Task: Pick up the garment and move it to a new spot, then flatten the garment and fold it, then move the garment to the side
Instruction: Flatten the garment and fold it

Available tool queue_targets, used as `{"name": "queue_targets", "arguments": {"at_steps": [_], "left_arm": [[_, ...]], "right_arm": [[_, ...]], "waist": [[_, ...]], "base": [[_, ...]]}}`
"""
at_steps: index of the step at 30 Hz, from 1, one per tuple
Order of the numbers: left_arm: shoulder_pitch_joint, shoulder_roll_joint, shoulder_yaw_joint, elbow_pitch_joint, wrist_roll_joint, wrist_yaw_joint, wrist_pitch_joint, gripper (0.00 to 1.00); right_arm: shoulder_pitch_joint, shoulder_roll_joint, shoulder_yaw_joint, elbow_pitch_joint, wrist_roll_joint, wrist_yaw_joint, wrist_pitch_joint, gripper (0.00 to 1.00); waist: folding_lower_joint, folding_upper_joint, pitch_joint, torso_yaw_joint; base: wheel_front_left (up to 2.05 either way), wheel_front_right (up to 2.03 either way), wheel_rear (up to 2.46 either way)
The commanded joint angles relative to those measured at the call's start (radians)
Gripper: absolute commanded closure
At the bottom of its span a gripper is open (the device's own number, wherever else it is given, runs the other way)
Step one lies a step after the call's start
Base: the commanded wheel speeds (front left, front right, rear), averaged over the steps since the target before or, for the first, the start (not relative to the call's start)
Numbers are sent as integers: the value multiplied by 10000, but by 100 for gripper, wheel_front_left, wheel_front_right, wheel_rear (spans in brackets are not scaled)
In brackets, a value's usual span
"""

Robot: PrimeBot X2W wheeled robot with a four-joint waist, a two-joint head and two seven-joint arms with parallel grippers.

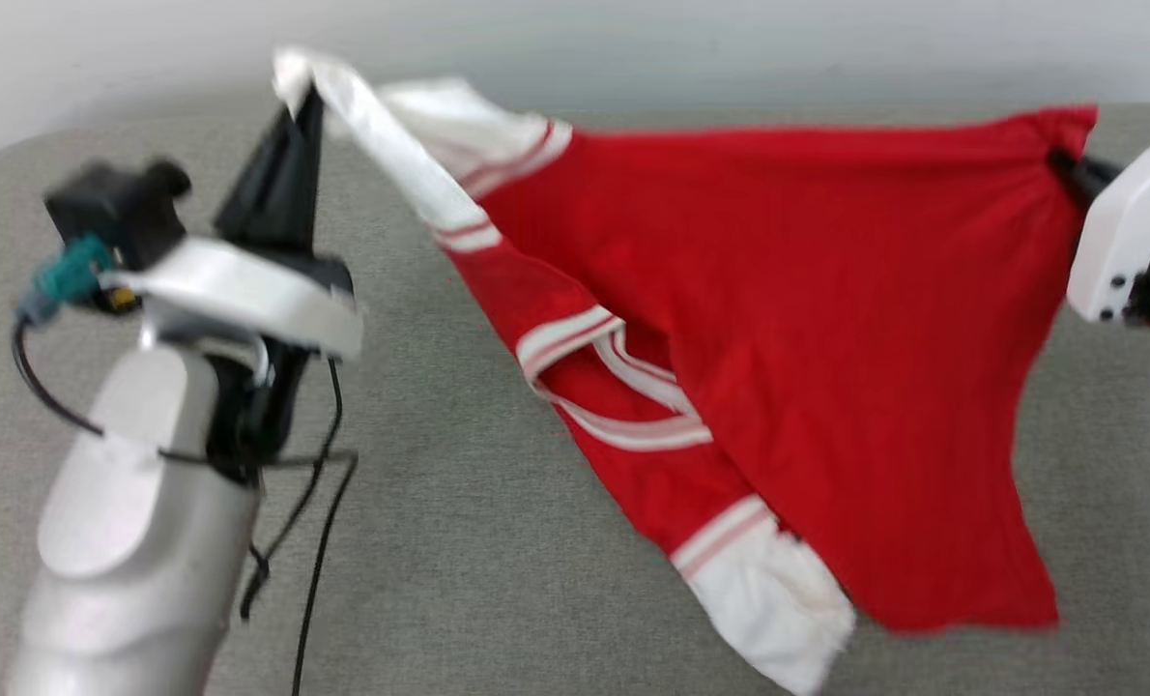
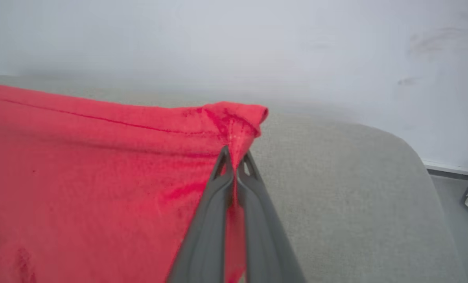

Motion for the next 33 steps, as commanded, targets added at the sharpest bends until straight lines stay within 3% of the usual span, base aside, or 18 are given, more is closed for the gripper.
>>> {"name": "queue_targets", "arguments": {"at_steps": [1, 20, 33], "left_arm": [[-487, 44, 91, 154, 16, 10, 99, 100], [-7642, 961, 445, 3426, 545, -57, 848, 100], [-8656, 752, 323, 5087, 318, -266, 701, 100]], "right_arm": [[-347, 145, -143, 131, -161, -7, -147, 100], [-5607, 964, -1760, 1237, -2418, -15, -2376, 100], [-6713, 1435, -1456, 2512, -2486, -13, -3084, 100]], "waist": [[0, 0, 54, -104], [0, 0, 2258, -761], [0, 0, 3902, -795]], "base": [[0, 0, 0], [0, 0, 0], [0, 0, 0]]}}
